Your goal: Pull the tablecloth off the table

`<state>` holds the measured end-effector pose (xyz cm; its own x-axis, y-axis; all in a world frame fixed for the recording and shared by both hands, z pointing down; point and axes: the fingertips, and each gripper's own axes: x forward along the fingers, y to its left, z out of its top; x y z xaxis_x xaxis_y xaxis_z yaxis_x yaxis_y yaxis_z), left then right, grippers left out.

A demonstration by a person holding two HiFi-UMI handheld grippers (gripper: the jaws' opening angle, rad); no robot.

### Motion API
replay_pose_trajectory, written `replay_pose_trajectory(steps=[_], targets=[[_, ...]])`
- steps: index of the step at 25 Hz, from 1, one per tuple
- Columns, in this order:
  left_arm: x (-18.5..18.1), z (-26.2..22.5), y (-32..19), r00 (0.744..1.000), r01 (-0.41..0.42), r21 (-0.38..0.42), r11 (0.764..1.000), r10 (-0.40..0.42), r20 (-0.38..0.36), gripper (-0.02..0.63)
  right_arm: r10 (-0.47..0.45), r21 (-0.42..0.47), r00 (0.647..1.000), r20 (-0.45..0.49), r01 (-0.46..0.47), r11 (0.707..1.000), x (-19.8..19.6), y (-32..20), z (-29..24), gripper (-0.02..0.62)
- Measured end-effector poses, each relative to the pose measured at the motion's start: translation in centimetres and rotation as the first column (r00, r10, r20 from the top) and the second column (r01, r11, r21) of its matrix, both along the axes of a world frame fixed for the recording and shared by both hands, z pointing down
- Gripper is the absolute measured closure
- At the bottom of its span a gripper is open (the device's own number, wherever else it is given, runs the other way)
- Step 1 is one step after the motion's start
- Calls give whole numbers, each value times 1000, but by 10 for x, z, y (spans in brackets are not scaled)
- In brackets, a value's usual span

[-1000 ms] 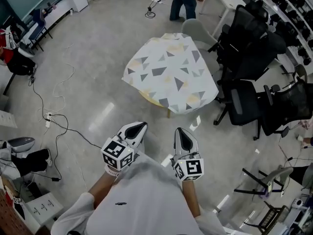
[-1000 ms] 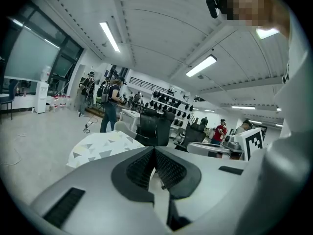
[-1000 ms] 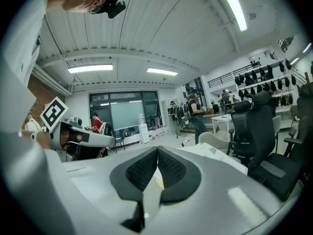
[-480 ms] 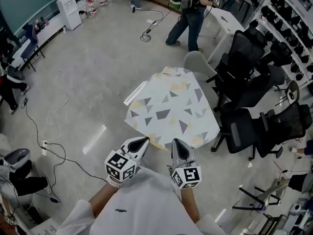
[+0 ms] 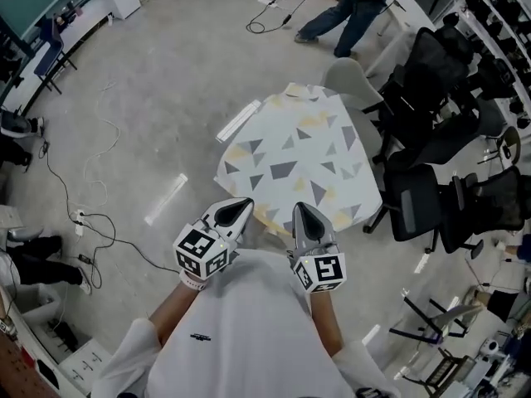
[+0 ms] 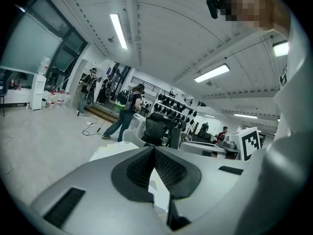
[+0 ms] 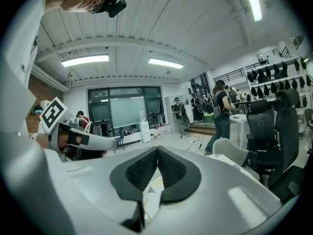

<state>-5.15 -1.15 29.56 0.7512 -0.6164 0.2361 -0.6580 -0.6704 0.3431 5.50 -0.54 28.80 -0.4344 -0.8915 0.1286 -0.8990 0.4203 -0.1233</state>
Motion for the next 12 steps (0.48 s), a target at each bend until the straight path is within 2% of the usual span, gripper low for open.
replay_pose_trajectory(steps=[12], targets=[[-2,14,-15,995,95,-98,991,-97,-16,600,-46,-47,999,10,47,998,21,-20,5,598]])
